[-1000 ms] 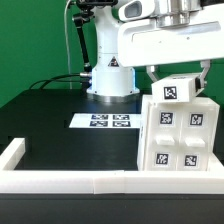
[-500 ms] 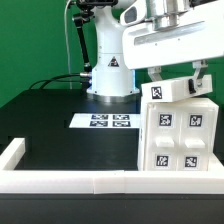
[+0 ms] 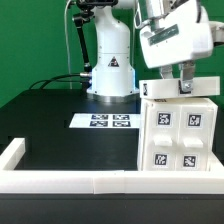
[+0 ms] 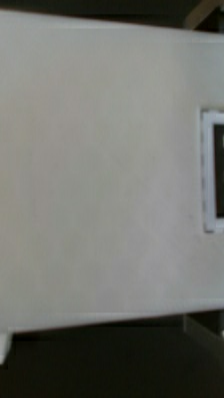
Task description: Assemble cabinet
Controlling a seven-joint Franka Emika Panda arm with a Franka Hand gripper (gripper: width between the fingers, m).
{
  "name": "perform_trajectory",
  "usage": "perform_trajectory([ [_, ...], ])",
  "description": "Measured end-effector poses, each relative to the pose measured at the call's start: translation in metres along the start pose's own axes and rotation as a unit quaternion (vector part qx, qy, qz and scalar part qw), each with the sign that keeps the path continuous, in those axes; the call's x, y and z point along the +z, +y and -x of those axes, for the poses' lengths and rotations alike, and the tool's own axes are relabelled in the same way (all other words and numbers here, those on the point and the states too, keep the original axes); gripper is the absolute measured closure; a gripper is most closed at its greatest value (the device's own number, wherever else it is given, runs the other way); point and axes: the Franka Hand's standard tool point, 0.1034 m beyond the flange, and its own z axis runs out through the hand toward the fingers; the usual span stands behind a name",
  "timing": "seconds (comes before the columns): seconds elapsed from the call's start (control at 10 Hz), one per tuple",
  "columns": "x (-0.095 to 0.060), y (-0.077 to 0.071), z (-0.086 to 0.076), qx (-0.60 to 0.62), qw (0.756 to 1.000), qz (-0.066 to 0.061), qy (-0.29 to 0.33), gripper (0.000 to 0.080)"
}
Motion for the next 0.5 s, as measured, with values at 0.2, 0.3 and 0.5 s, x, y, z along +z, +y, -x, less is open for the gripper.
perform_trajectory([
  [0.2, 0.0005, 0.0016, -0.0025, 0.098, 0.995, -0.005, -0.012, 0.0256],
  [0.3, 0.0005, 0.0017, -0.0028, 0.142, 0.990, -0.007, -0.021, 0.0256],
  [0.5, 0.0007, 0.0018, -0.0019, 0.257, 0.966, -0.006, -0.036, 0.0256],
])
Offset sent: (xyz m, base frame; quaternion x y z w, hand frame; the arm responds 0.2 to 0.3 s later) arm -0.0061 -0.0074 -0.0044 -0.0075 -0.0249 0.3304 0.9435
